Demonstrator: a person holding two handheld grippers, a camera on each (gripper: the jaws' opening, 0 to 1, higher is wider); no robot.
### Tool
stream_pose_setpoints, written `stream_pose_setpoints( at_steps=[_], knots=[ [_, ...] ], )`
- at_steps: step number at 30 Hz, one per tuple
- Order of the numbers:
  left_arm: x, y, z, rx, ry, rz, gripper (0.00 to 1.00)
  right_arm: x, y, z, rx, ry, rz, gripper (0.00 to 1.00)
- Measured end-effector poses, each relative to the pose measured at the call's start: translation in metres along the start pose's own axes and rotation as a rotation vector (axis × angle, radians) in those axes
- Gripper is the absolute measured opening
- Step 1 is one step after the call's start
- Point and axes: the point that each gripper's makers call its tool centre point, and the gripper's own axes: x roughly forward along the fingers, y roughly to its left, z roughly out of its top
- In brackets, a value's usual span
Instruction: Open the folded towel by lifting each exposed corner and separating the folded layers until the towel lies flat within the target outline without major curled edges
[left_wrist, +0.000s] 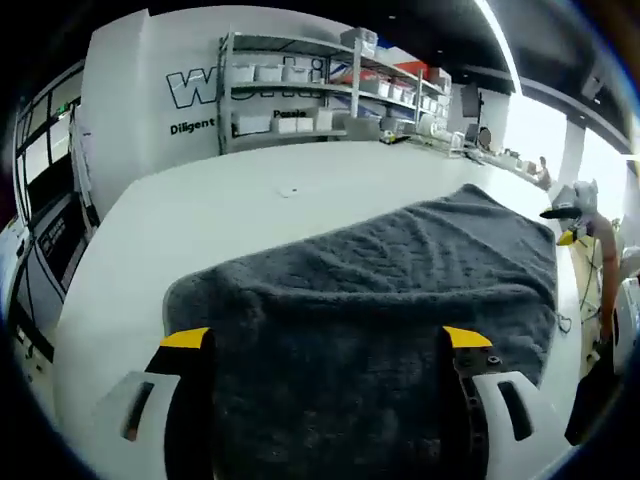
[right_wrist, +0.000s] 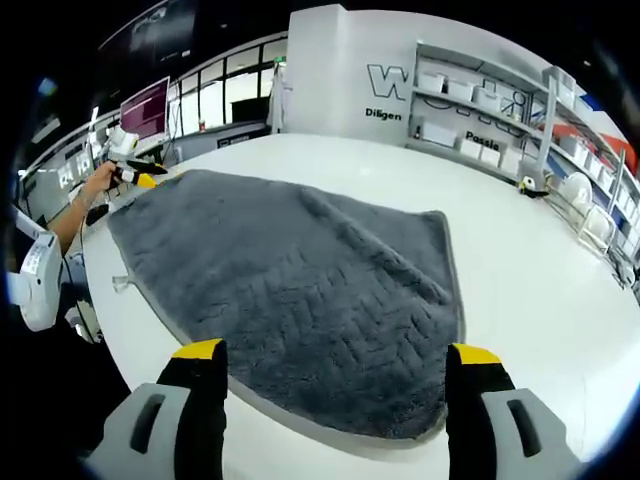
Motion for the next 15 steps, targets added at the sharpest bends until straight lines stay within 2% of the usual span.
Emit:
stream_pose_setpoints(
  at_steps=[7, 10, 15],
  knots=[
    [-0.024, -0.038, -0.005, 0.046, -0.01, -0.03, 0.99, 0.004, -0.002, 0.0, 0.0, 0.011, 0.009, 0.94],
    [-0.031, -0.048, -0.016, 0.078, 0.031, -0.028, 0.99, 0.006, -0.003, 0.002, 0.001, 0.012, 0.013, 0.97],
    [-0.042, -0.064, -0.023, 0.062, 0.02, -0.056, 1.0, 0.01, -0.003, 0.01, -0.012, 0.011, 0.026, 0.99]
  ],
)
